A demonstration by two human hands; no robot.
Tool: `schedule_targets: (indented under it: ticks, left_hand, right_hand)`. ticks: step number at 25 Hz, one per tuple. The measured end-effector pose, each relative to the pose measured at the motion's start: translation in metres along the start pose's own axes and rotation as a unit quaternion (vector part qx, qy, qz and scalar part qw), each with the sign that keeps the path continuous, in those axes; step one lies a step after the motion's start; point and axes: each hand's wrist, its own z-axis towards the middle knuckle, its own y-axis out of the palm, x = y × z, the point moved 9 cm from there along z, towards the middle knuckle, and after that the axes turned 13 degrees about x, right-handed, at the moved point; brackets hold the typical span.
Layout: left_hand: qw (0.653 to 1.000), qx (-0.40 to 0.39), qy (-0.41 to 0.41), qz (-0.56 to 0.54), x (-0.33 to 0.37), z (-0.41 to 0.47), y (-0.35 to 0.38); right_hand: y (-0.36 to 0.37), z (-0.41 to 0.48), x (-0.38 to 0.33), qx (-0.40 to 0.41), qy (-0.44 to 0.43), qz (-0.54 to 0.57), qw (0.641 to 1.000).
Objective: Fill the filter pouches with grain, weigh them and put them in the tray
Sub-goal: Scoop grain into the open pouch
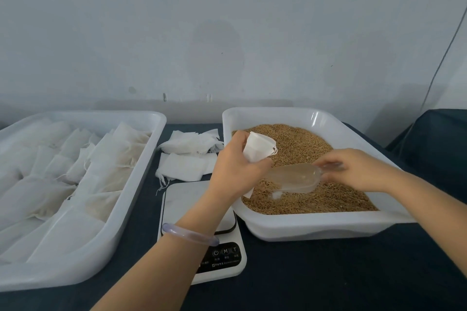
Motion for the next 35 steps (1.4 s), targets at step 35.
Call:
schedule_targets:
  ticks: [35]
  left_hand:
    - [0.999, -0.034, -0.019, 0.032, -0.006, -0.003, 0.006]
  right_hand:
    - [-0.136, -0.005, -0.079, 0.199, -0.187, -0.138, 0.952]
